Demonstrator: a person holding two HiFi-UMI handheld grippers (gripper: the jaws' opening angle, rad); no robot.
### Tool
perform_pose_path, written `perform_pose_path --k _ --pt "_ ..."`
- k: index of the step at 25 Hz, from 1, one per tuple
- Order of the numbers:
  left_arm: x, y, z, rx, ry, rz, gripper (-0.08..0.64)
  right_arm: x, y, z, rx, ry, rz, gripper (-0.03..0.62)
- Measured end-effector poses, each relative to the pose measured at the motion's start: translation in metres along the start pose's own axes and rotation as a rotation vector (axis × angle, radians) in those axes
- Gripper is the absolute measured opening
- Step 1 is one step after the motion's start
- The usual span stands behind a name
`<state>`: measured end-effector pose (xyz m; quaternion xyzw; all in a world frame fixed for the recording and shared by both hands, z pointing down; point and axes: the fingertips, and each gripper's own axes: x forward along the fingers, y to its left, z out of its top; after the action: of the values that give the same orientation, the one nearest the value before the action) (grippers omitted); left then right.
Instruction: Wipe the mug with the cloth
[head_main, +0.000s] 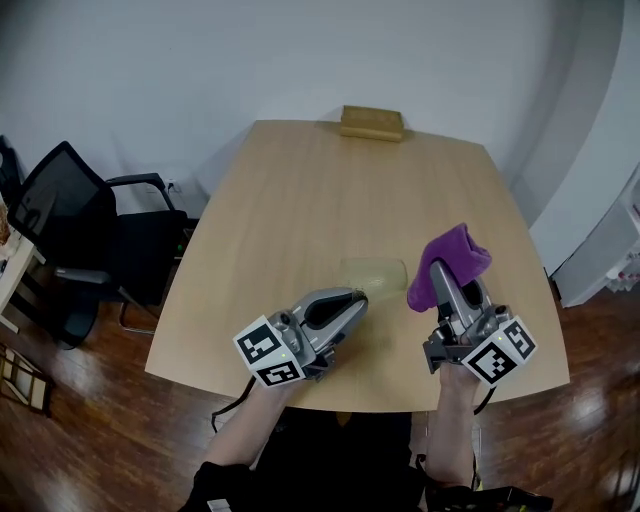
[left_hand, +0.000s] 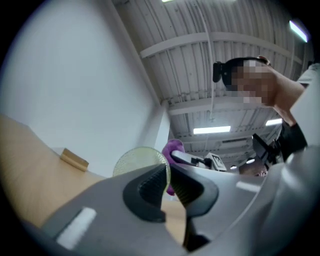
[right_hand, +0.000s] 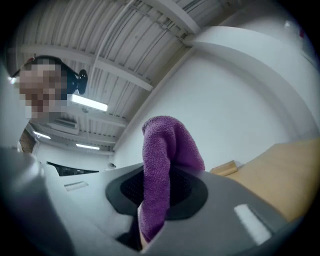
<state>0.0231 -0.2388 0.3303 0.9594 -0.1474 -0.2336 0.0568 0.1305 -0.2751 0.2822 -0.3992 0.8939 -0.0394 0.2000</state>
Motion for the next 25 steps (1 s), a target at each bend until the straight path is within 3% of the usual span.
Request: perform_pose_path --k 3,8,15,20,23,25 --pt "0.005 -0.008 0.0 0.016 -0.016 -0.016 0.043 0.011 0.001 -0.022 0.024 0.076 -0.007 0.057" --pt "0.007 -0.014 -0.005 0.037 0.01 -0.032 0.046 0.017 0.027 -0.034 0.007 0.069 0.004 0.058" --pt "0.009 -0.017 -0.012 0.095 0.068 -0.054 0.046 0.031 0.078 -0.041 -0.011 0.109 0.127 0.058" --pt "0.005 -0.025 -0.006 0.104 0.045 -0.103 0.048 0.029 0.104 -0.043 -0.06 0.171 0.226 0.058" --pt "0.002 -0.029 0.0 0.118 0.014 -0.123 0.046 0.017 0.111 -0.03 0.027 0.152 0.359 0.058" --pt "-0.001 -0.03 0.005 0.136 -0.002 -0.129 0.046 0.007 0.093 -0.004 0.083 0.065 0.337 0.057"
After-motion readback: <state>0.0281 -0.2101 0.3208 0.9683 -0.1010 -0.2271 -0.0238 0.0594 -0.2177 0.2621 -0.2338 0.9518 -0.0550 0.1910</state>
